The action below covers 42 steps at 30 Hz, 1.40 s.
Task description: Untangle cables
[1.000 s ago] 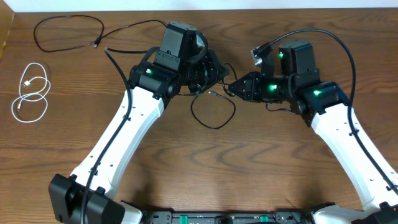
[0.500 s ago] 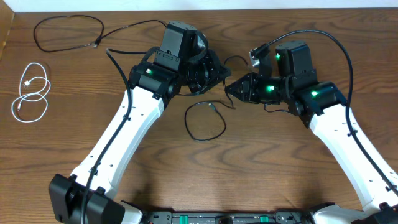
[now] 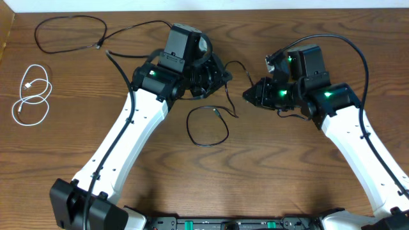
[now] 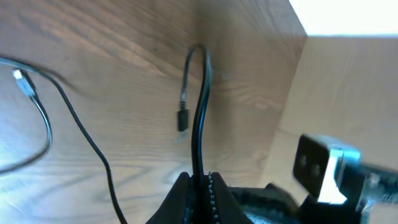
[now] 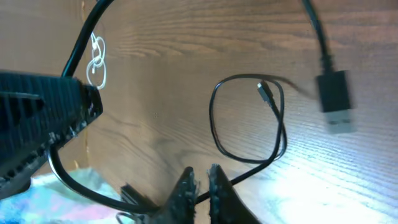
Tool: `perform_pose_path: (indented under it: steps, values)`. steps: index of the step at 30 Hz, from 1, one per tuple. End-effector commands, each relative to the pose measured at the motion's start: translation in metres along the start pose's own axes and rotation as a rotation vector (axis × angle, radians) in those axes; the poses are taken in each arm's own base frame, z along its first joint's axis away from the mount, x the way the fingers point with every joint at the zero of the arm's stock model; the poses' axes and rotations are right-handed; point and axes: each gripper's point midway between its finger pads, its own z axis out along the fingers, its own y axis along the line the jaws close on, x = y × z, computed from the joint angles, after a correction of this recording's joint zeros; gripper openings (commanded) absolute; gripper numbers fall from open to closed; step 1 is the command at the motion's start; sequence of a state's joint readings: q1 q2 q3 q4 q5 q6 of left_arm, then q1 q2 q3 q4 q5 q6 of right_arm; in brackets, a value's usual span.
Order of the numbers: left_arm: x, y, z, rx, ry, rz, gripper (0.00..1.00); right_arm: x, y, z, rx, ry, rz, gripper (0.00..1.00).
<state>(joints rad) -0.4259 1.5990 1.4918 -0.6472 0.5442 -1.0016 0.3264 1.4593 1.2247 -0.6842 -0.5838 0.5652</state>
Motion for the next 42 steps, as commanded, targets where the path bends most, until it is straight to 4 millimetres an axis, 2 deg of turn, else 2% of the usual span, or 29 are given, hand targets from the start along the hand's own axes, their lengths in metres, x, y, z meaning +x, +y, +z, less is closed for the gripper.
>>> perform_pose_path:
  steps: [1,3,4,5,7,11,14,19,24,27,32,37,42]
  values:
    - [-0.01,-0.001,-0.007,0.01,-0.029,-0.242,0.08,0.0,0.004,-0.004,-0.003,-0.004,-0.104,0.15]
    - [-0.014,0.0,-0.009,0.019,-0.03,-0.323,0.07,0.0,0.003,-0.004,-0.002,-0.002,-0.13,0.26]
    - [-0.016,-0.001,-0.011,0.032,-0.024,-0.356,0.08,0.0,0.003,-0.004,-0.001,-0.003,-0.144,0.37]
    - [-0.018,-0.007,-0.014,0.066,-0.007,-0.364,0.07,-0.001,0.002,-0.005,0.001,-0.006,-0.155,0.55]
    - [-0.022,-0.025,-0.02,0.157,0.033,-0.333,0.08,-0.003,0.0,-0.006,0.004,-0.012,-0.156,0.79]
    - [-0.034,-0.079,-0.049,0.42,0.106,-0.214,0.07,-0.011,-0.008,-0.012,0.012,-0.032,-0.141,0.9]
    - [-0.035,-0.105,-0.067,0.525,0.128,-0.21,0.07,-0.01,-0.003,-0.014,-0.031,-0.022,-0.216,0.91]
    - [-0.034,-0.133,-0.091,0.629,0.121,-0.189,0.07,-0.009,0.005,-0.014,-0.07,-0.019,-0.305,0.91]
    - [-0.027,-0.147,-0.115,0.684,0.116,-0.209,0.07,-0.024,0.009,-0.015,-0.071,-0.081,-0.346,0.91]
    - [-0.029,-0.154,-0.132,0.718,0.053,-0.219,0.07,-0.031,0.015,-0.016,-0.084,-0.114,-0.372,0.91]
    - [-0.029,-0.166,-0.172,0.795,-0.061,-0.246,0.07,-0.042,0.023,-0.018,-0.105,-0.165,-0.414,0.83]
    - [-0.023,-0.174,-0.205,0.861,-0.126,-0.261,0.08,-0.046,0.036,-0.017,-0.132,-0.194,-0.459,0.84]
    - [-0.013,-0.178,-0.223,0.894,-0.135,-0.252,0.07,-0.04,0.058,-0.01,-0.176,-0.199,-0.52,0.84]
